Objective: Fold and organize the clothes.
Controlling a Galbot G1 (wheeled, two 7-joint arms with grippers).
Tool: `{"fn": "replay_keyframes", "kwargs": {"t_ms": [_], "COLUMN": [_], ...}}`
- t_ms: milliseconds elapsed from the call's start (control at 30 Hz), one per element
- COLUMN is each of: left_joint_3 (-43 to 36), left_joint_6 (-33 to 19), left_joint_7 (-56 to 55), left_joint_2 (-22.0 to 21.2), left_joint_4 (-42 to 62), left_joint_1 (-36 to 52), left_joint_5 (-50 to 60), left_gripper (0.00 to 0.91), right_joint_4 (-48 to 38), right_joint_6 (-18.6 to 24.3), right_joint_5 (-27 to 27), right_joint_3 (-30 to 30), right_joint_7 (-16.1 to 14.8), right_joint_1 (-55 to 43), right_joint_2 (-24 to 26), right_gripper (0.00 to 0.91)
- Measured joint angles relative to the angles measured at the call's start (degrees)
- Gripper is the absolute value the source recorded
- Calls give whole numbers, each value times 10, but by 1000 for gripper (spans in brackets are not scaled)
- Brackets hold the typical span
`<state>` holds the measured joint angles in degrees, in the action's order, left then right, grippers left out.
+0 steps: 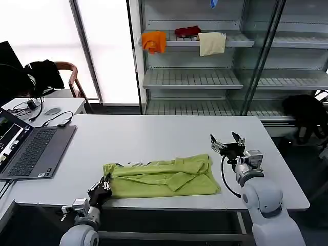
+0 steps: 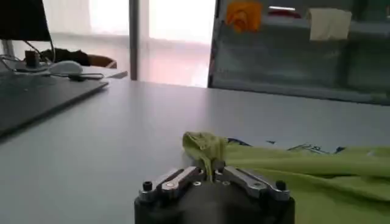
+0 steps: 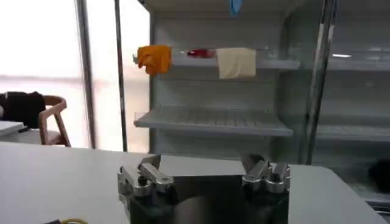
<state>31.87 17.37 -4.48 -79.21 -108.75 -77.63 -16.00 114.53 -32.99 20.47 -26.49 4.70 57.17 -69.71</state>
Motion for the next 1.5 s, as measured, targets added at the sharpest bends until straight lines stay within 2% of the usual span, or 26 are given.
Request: {"fn": "replay_keyframes", "kwargs": {"t_ms": [333, 433, 767, 933, 1133, 1500], "left_joint_3": [51, 82, 176, 184, 142, -2], "left_joint_6": [7, 7, 3, 13, 35, 84], "left_joint_7": [37, 55, 122, 141, 138, 89], "left_joint_2": [33, 60, 190, 217, 207, 124], "left_joint_4": [-6, 3, 32, 17, -31, -72], "left_joint_1": [9, 16, 48, 60, 71, 92], "left_joint_5": [33, 47, 88, 97, 106, 108], "left_gripper": [0, 0, 0, 0, 0, 0], "right_joint_4": [-21, -32, -64, -75, -77, -81], "right_joint_6": [1, 4, 10, 11, 16, 19], "right_joint_5": [14, 18, 20, 15, 4, -23], "right_joint_3": [0, -3, -4, -2, -2, 2], "right_joint_7": [-6, -7, -9, -9, -16, -21], "right_joint_1": [-15, -18, -26, -26, -21, -15], "right_joint_2": [27, 33, 43, 43, 39, 33], "right_gripper": [907, 907, 907, 907, 907, 907]}}
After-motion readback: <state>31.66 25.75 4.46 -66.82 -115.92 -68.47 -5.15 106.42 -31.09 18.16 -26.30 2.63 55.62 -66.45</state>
